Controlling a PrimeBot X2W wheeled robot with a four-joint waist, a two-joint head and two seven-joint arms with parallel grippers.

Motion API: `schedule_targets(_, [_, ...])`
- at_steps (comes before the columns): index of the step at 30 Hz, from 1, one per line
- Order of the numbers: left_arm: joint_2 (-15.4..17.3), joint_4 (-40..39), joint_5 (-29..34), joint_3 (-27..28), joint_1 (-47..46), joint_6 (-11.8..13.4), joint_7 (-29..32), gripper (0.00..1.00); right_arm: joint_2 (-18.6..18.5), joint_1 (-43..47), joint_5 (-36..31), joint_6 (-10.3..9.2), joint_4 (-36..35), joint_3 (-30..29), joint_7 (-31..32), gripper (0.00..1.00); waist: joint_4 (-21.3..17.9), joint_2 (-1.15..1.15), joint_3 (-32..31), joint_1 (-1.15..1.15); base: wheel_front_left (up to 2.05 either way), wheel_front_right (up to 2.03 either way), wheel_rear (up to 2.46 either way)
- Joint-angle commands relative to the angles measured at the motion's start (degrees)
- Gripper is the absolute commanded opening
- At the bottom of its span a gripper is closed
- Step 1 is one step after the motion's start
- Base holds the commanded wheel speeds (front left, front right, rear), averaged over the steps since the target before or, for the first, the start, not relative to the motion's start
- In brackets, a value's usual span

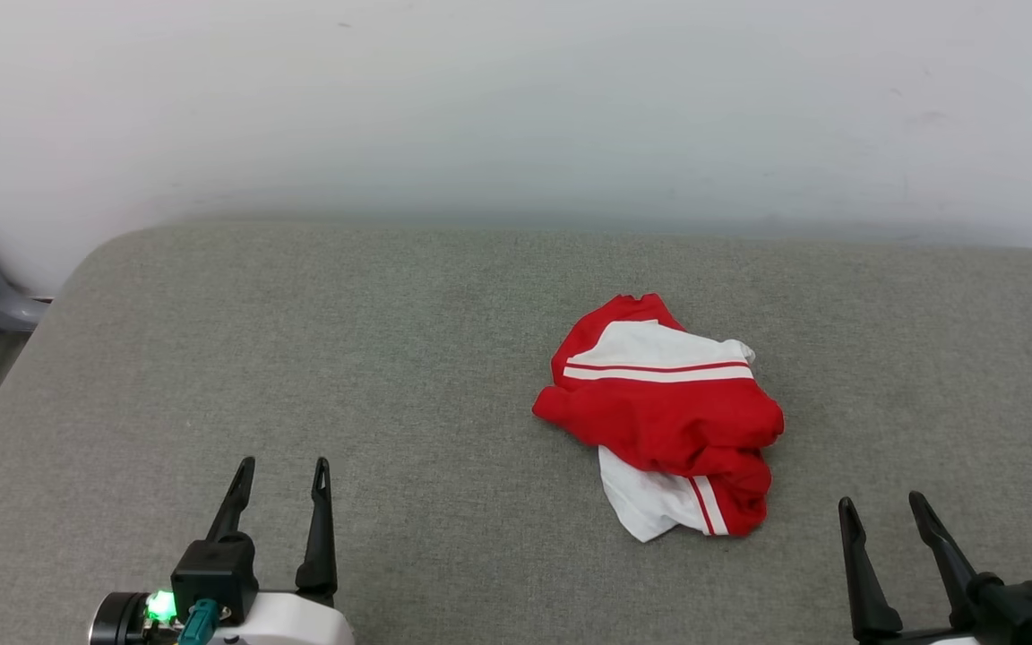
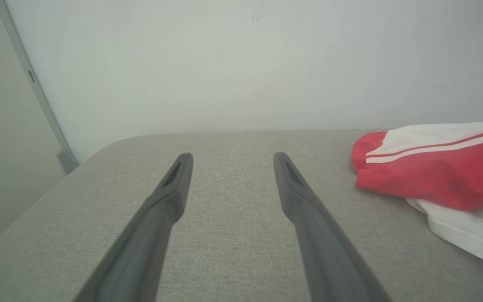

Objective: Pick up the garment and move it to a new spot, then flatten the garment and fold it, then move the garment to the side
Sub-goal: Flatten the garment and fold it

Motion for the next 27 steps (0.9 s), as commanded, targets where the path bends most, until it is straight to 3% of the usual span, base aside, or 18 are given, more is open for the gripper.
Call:
schedule_targets(1, [-0.79, 0.21, 0.89, 0.81, 0.61, -0.78, -0.15, 1.00, 0.01, 0.74, 0.20, -0.04, 0.36, 0.04, -0.14, 1.00, 0.09, 0.00, -0.03, 0.00, 0.00, 0.00, 0.00])
schedule_targets(13, [-3.12, 0.61, 4.47, 3.82, 1.56, -4.01, -0.15, 1.00, 0.01, 0.66, 0.35, -0.04, 0.80, 0.29, -0.14, 1.00, 0.21, 0.00, -0.25, 0.00, 0.00, 0.00, 0.00])
schedule_targets(27, [-4.38, 1.35, 6.27, 5.34, 1.36, -5.38, -0.15, 1.00, 0.01, -0.49, -0.33, -0.04, 0.17, 0.39, -0.14, 1.00, 0.25, 0.00, -0.35, 0.00, 0.00, 0.00, 0.00])
